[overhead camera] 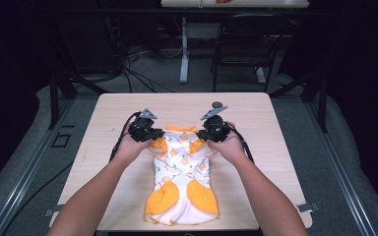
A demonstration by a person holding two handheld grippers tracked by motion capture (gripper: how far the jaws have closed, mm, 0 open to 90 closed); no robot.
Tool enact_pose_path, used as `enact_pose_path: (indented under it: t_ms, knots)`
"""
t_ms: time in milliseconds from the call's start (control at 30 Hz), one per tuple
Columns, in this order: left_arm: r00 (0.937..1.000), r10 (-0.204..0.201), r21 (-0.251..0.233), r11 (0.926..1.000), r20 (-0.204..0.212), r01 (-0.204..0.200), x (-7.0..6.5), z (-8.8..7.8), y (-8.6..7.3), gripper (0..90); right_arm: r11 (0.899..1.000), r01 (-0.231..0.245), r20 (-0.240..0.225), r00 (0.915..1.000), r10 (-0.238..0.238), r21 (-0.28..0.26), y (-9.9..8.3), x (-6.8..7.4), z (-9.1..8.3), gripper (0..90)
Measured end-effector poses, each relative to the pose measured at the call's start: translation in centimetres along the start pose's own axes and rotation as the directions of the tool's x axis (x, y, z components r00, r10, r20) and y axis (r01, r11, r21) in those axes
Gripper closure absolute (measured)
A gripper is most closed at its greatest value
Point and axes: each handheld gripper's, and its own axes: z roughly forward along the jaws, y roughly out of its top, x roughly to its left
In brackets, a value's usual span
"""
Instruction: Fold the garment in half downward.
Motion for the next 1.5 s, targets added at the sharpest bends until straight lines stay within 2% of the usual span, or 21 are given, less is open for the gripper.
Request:
enact_pose_path:
  t_ms: [100, 267, 367, 433, 567, 767, 967, 1033, 1333, 1500]
  knots:
    - [1.0000, 0.004, -0.006, 1.0000, -0.001, -0.004, -0.1, -0.3, 0.2, 84.0, 1.000, -0.003, 0.002, 1.0000, 0.003, -0.001, 0.3, 0.0, -0.5, 84.9]
    - [0.9999, 0.012, -0.017, 0.9998, -0.010, -0.012, -0.2, -0.9, 0.8, 83.9, 0.999, 0.039, 0.015, 0.9991, -0.039, -0.004, 1.2, 0.4, -1.4, 84.9]
    - [0.9997, 0.016, -0.039, 0.9991, -0.017, -0.017, -0.2, -1.7, 1.5, 84.0, 0.998, 0.057, 0.032, 0.9979, -0.056, -0.017, 2.0, 0.6, -2.3, 84.9]
    - [0.9996, 0.020, -0.035, 0.9992, -0.018, -0.020, -0.2, -1.9, 1.7, 84.0, 0.998, 0.063, 0.034, 0.9975, -0.062, -0.017, 2.2, 0.6, -2.5, 84.9]
    - [0.9989, 0.038, -0.044, 0.9983, -0.026, -0.040, -0.3, -2.7, 2.5, 84.0, 0.996, 0.085, 0.051, 0.9952, -0.083, -0.022, 3.2, 0.7, -3.6, 84.9]
    - [0.9962, 0.074, -0.060, 0.9953, -0.047, -0.077, -0.5, -4.0, 3.5, 84.0, 0.994, 0.106, 0.068, 0.9922, -0.104, -0.030, 3.9, 0.8, -4.4, 85.0]
    - [0.9943, 0.091, -0.075, 0.9927, -0.057, -0.095, -0.6, -5.0, 4.0, 84.0, 0.990, 0.134, 0.077, 0.9884, -0.131, -0.039, 4.2, 1.1, -5.2, 85.0]
    - [0.9912, 0.113, -0.074, 0.9903, -0.070, -0.118, -0.9, -5.3, 4.3, 84.1, 0.989, 0.137, 0.091, 0.9870, -0.132, -0.047, 4.3, 1.2, -5.5, 84.9]
    - [0.9870, 0.135, -0.063, 0.9881, -0.088, -0.140, -1.0, -5.2, 3.8, 84.1, 0.986, 0.160, 0.092, 0.9836, -0.155, -0.050, 4.1, 1.5, -5.6, 85.1]
    - [0.9874, 0.135, -0.056, 0.9885, -0.082, -0.140, -1.4, -5.1, 3.1, 84.3, 0.981, 0.191, 0.107, 0.9766, -0.187, -0.035, 3.7, 2.0, -5.5, 85.0]
